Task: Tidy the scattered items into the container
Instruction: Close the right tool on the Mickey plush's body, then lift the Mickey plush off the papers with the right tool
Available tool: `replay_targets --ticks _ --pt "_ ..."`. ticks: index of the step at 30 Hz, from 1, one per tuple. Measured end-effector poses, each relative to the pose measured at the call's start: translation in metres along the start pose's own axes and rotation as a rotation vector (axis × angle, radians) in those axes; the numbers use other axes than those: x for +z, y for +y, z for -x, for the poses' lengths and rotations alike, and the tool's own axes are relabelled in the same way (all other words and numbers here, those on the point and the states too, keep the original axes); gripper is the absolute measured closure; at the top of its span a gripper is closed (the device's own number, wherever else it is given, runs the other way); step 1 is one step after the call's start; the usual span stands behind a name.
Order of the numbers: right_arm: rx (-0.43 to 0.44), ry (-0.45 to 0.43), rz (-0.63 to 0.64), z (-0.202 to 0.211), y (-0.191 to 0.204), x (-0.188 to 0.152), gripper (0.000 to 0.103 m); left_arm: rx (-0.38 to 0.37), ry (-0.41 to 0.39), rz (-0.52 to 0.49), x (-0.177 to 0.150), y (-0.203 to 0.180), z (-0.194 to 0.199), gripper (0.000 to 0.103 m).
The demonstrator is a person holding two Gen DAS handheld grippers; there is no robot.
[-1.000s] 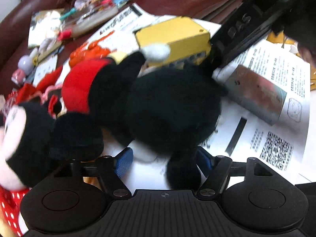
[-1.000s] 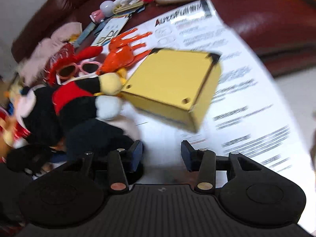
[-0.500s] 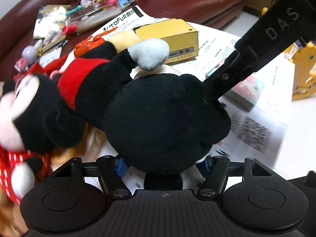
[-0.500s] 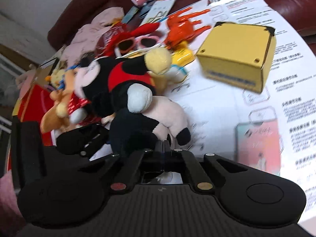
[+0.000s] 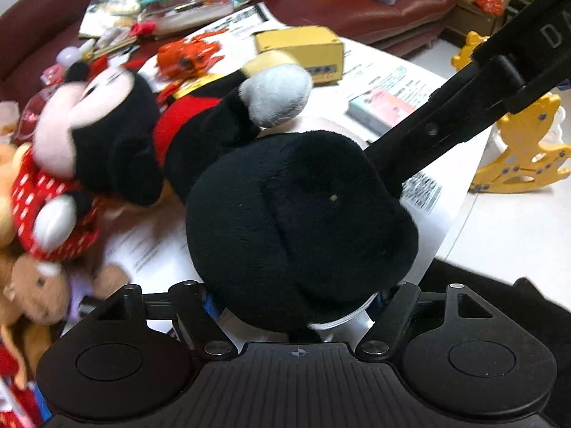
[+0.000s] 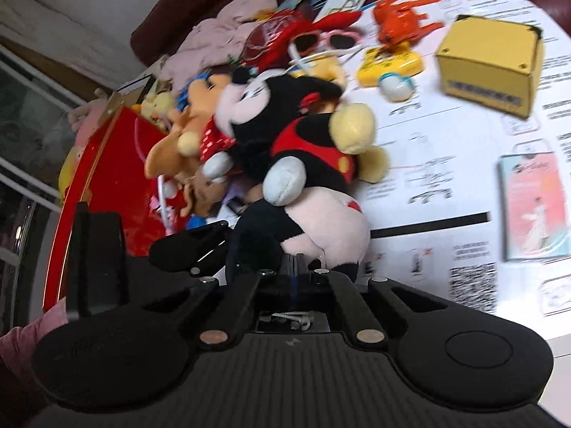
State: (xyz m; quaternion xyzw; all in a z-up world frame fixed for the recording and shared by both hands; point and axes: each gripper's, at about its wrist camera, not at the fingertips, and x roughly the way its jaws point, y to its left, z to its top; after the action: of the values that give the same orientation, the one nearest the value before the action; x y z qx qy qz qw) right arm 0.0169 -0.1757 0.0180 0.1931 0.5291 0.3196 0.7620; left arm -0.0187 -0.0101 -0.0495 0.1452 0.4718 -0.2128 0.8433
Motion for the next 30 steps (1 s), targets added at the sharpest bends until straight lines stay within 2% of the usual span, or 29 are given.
replay_targets --ticks 6,9,12,15,17,20,23,24,25,27,30 --pt "0.037 0.018 0.049 -0.021 0.028 -0.004 0.097 0.018 0.001 0.072 -0.031 0.028 0.029 0.021" --pt "0.033 0.012 0.034 -0.030 0.031 0.001 0.097 0.075 -0.011 0.100 -0.049 0.042 0.052 0.021" --pt "0.013 0.014 0.039 -0.043 0.034 0.002 0.097 0.126 -0.064 0.136 -0.047 0.058 0.079 0.021" --pt "-0.020 0.025 0.018 -0.051 0.031 -0.002 0.097 0.172 -0.137 0.151 -0.029 0.068 0.098 0.019" --pt "-0.025 0.015 0.011 -0.046 0.028 -0.005 0.096 0.181 -0.161 0.127 -0.006 0.069 0.096 0.019" --pt "-0.073 -0.011 0.006 -0.034 0.021 -0.009 0.084 0.197 -0.164 0.057 0.027 0.066 0.083 0.018" --pt "-0.122 -0.036 -0.019 -0.025 0.011 -0.011 0.075 0.198 -0.109 0.013 0.044 0.070 0.058 0.018" --pt "-0.145 -0.044 -0.024 -0.023 0.007 -0.011 0.069 0.209 -0.082 -0.008 0.044 0.068 0.048 0.021" --pt "-0.166 -0.050 -0.028 -0.021 0.004 -0.012 0.064 0.225 -0.074 -0.029 0.042 0.068 0.042 0.020" --pt "-0.210 -0.047 -0.035 -0.020 -0.004 -0.012 0.062 0.240 -0.078 -0.051 0.036 0.070 0.041 0.020" --pt "-0.237 -0.040 -0.087 -0.023 -0.020 -0.011 0.062 0.224 -0.058 -0.047 0.027 0.083 0.046 0.023"
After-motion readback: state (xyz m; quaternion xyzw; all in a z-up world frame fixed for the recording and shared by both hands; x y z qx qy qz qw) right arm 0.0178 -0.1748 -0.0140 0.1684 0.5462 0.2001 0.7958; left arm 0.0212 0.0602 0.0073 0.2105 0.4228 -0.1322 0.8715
